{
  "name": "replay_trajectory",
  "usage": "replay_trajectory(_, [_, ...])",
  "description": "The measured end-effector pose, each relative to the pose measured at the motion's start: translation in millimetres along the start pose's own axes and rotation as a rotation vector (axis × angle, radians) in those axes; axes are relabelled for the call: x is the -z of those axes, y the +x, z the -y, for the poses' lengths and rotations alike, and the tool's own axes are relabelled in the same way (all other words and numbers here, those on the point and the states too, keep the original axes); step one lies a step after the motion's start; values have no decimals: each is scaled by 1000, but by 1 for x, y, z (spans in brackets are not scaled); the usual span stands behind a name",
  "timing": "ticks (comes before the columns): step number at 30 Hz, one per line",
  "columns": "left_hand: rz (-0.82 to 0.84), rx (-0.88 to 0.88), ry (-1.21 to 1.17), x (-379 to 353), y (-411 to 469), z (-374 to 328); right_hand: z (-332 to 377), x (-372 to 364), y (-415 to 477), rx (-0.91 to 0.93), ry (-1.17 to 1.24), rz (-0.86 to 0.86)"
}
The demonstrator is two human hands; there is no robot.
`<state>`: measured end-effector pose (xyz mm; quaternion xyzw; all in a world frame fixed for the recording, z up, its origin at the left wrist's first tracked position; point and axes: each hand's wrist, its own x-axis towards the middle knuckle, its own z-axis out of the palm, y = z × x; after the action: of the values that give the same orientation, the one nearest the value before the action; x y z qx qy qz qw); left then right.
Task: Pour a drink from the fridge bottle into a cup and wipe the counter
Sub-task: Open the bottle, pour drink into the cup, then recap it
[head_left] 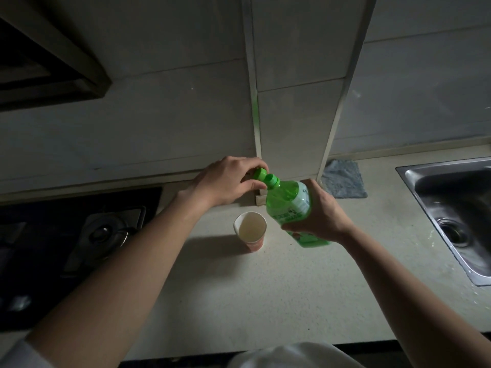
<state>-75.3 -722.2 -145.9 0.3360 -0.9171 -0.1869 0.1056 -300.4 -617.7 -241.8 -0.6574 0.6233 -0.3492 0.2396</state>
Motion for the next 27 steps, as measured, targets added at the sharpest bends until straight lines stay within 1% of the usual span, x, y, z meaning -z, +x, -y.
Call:
replay_trajectory(3, [-81, 52, 8, -6, -14, 12, -3, 1, 2, 20, -39, 3])
replay_trajectory(6, [-116, 143, 16, -18, -30, 30, -5, -2, 3, 27, -102, 8])
replay_trajectory(9, [-130, 229, 13, -31, -46, 46, -6, -3, 2, 26, -135, 19])
replay_trajectory(15, [-129, 354, 28, -47, -66, 65, -9, -8, 3, 24, -204, 104])
replay_trajectory(21, [-91, 398, 78, -54, -69, 71, -12, -7, 6, 4, -271, 147])
replay_trajectory(27, [-70, 400, 117, -55, -69, 76, -8, 0, 10, 8, -338, 212])
